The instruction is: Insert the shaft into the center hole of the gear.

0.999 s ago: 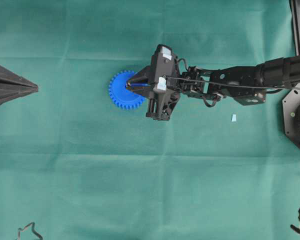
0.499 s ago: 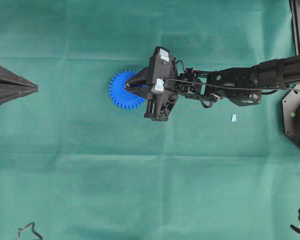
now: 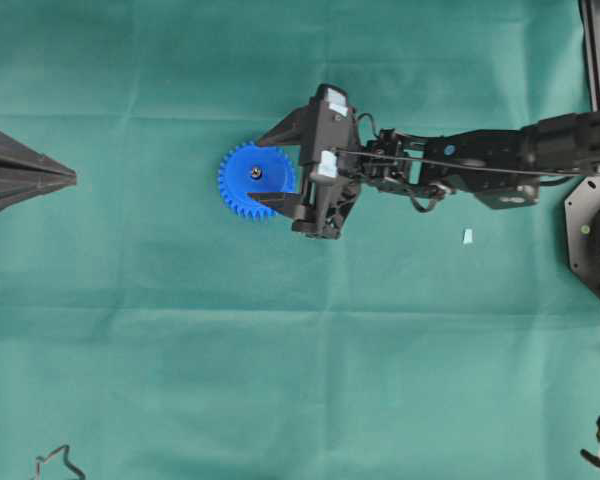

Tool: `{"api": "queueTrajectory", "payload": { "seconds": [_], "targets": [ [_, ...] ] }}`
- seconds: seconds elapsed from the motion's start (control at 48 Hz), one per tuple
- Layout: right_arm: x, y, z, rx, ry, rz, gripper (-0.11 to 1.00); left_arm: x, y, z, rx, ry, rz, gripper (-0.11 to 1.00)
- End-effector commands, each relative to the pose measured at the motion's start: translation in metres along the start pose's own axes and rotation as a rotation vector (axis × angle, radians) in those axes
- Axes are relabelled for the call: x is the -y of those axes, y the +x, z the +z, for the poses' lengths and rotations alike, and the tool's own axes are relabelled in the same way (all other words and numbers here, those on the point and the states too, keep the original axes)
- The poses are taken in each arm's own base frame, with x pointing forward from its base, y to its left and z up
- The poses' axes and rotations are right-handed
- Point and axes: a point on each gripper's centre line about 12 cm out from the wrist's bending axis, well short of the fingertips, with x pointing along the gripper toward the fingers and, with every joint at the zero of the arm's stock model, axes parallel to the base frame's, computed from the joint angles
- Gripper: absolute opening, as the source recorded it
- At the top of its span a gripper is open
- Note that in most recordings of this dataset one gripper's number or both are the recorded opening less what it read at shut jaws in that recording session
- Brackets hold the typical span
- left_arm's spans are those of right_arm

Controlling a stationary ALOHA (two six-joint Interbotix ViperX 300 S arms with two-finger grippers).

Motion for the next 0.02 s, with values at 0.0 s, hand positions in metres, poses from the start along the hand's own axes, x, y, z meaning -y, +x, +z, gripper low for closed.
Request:
{"api": "queueTrajectory", "payload": {
  "seconds": [0.0],
  "targets": [
    [0.0007,-0.017,0.0248,0.072,0.006,0.003,0.91,0.0006,0.0021,0.0097,0.024,0.003,-0.002,0.0]
  ]
}}
